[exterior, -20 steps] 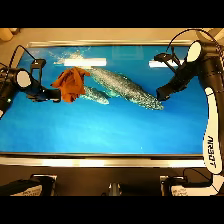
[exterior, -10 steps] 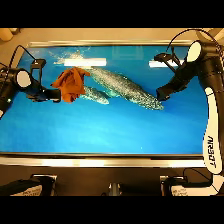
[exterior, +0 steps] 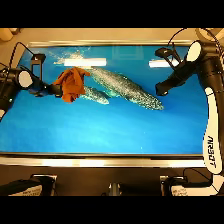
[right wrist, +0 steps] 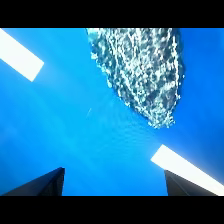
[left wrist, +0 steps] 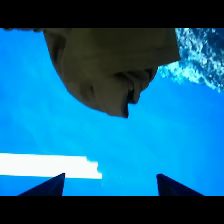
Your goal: Fold the shirts.
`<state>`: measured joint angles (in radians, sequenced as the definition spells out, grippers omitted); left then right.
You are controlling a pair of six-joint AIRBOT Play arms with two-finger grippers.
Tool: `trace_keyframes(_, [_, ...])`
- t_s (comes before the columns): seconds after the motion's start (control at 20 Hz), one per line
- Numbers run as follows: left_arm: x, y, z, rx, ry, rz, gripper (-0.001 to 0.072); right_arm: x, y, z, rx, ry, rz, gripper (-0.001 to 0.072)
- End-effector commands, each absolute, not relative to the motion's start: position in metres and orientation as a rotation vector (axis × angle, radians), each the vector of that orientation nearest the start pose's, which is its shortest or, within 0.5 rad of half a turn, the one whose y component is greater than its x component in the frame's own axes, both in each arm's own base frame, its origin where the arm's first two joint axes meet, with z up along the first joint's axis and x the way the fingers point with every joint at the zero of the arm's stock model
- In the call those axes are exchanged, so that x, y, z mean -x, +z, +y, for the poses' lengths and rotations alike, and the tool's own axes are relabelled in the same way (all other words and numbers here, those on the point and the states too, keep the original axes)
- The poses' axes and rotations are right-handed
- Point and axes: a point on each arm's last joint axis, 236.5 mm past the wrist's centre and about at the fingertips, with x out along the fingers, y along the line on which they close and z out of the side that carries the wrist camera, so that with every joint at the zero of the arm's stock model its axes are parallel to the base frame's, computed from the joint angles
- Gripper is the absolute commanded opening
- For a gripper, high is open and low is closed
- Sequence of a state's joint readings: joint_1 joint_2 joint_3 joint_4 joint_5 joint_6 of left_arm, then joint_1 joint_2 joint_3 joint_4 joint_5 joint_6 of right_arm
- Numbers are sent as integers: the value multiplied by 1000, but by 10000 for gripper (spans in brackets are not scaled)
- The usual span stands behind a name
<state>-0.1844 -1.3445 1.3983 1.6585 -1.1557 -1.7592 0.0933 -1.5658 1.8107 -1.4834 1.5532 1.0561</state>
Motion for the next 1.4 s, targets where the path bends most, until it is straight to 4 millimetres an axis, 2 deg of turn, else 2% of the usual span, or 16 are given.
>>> trace_keyframes(0.0, [-468,86,-72,20,-39,950,687,-461,101,63,454,459,1147,676])
trace_keyframes(0.15, [-503,88,-75,32,-51,838,687,-486,111,65,456,428,1035,675])
trace_keyframes(0.25, [-532,82,-53,44,-10,830,686,-489,111,66,454,426,1023,675])
trace_keyframes(0.3, [-547,75,-33,67,34,858,681,-489,110,67,448,433,1027,675])
trace_keyframes(0.4, [-559,42,-5,151,99,1005,681,-486,107,68,446,440,1044,675])
trace_keyframes(0.45, [-556,20,-4,213,98,1102,682,-483,104,67,445,444,1063,675])
trace_keyframes(0.6, [-549,-45,-21,386,74,1306,682,-478,99,68,442,454,1091,675])
trace_keyframes(0.7, [-555,-71,-33,436,62,1323,683,-478,98,69,439,460,1094,675])
trace_keyframes(0.85, [-552,-94,-55,505,16,1374,678,-474,96,69,438,466,1111,676])
trace_keyframes(0.9, [-552,-95,-58,512,-3,1377,493,-473,96,69,437,467,1113,675])
trace_keyframes(0.95, [-553,-91,-60,515,-12,1369,130,-470,97,69,436,471,1123,674])
trace_keyframes(1.0, [-558,-79,-62,514,-34,1342,26,-465,101,69,438,474,1129,673])
trace_keyframes(1.1, [-577,-17,-78,436,-183,1200,26,-460,121,68,464,477,1080,673])
trace_keyframes(1.2, [-585,86,-107,347,-337,961,26,-460,162,58,505,418,966,672])
trace_keyframes(1.25, [-577,149,-124,305,-404,826,26,-458,189,52,528,375,893,673])
trace_keyframes(1.35, [-536,267,-153,229,-493,590,26,-441,250,37,571,286,742,673])
